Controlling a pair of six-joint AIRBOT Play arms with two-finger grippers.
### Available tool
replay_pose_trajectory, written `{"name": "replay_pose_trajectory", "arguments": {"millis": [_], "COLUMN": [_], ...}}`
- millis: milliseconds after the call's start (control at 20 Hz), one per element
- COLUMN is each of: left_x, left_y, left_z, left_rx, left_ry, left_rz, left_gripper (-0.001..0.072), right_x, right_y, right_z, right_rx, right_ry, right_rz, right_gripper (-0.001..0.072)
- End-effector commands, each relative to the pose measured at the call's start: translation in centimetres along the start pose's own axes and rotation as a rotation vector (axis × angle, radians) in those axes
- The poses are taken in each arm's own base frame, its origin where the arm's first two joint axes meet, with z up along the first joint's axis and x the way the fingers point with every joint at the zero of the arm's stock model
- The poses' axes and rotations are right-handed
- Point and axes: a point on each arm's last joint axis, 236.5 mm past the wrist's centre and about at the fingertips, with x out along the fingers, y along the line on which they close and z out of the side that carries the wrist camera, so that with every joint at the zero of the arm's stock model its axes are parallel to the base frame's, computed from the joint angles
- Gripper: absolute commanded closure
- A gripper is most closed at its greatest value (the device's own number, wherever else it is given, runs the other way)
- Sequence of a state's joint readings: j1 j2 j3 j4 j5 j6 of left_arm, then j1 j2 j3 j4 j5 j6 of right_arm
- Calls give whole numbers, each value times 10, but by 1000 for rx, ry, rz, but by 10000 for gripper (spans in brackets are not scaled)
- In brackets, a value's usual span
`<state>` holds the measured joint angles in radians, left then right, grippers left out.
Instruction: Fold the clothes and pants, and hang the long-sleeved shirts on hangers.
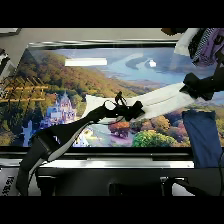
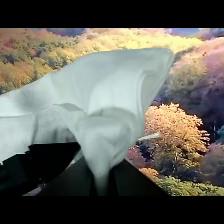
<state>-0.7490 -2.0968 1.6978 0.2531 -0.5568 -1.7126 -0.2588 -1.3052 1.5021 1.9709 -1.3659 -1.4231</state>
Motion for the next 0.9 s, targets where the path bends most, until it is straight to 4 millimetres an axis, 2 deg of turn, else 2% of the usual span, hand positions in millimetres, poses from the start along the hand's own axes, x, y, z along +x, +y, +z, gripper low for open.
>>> {"name": "replay_pose_trajectory", "arguments": {"millis": [0,150,250,350,450,550,650,750,850], "left_x": [27,40,40,30,7,-28,-80,-145,-224], "left_y": [-6,-23,-32,-35,-40,-44,-49,-51,-51], "left_z": [-8,-22,-23,-23,-23,-15,3,28,51], "left_rx": [-86,-73,-53,-50,20,147,287,422,518], "left_ry": [-75,-60,-55,0,88,128,126,85,26], "left_rz": [-54,-90,-106,-107,-84,-11,103,240,383], "left_gripper": [692,691,692,693,693,694,694,693,692], "right_x": [-5,-5,-6,-6,-6,-6,-2,6,16], "right_y": [11,11,11,9,9,17,36,66,106], "right_z": [4,2,-2,-7,-11,-14,-22,-37,-53], "right_rx": [18,17,16,14,16,43,30,0,-30], "right_ry": [-18,-9,4,26,42,53,74,105,111], "right_rz": [39,38,34,26,25,55,85,111,153], "right_gripper": [678,678,678,678,678,678,679,679,679]}}
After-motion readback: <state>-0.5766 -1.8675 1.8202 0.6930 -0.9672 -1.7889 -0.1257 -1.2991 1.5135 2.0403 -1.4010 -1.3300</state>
